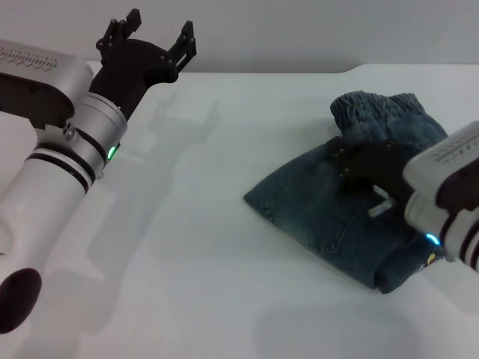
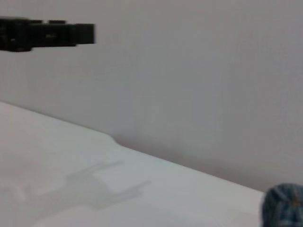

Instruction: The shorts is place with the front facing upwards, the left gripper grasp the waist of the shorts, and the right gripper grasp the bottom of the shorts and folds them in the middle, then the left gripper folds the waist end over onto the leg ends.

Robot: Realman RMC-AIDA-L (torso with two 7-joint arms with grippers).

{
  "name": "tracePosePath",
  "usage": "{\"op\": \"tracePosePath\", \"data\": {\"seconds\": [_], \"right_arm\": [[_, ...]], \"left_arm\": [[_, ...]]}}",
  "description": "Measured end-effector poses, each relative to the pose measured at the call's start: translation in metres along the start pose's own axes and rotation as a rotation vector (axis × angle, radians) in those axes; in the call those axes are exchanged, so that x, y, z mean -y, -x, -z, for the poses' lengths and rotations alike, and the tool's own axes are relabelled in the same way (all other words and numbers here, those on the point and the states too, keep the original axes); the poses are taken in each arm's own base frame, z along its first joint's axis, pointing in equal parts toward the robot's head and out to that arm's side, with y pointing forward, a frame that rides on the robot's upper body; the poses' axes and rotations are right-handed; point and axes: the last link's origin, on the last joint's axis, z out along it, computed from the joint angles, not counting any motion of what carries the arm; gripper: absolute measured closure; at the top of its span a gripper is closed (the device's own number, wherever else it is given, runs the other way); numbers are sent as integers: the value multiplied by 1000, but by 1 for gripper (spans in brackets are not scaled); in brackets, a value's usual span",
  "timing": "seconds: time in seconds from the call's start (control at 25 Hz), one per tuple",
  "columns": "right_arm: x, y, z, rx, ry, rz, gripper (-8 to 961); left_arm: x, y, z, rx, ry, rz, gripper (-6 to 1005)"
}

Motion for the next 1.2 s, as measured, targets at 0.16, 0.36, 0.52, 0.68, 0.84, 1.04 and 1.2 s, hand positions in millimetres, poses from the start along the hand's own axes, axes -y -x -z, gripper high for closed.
{"op": "tracePosePath", "data": {"seconds": [0.16, 0.36, 0.52, 0.68, 0.84, 1.04, 1.2], "right_arm": [[8, 1, 13, -15, -75, 8, 953], [22, -7, 31, -76, -195, 29, 953], [38, -17, 45, -119, -277, 6, 953], [50, -23, 57, -139, -339, -17, 953], [63, -26, 66, -172, -418, -38, 953], [73, -16, 59, -178, -455, -27, 953], [70, 4, 42, -131, -420, 3, 953]], "left_arm": [[-1, 1, -2, 7, 6, -6, 164], [-2, 1, -4, 6, 10, -9, 164], [-2, 1, -4, 6, 10, -10, 164], [-1, 1, -4, 7, 10, -11, 164], [-2, 1, -4, 9, 11, -11, 164], [-3, 1, -5, 12, 16, -13, 163], [-8, 1, -9, 21, 36, -23, 163]]}}
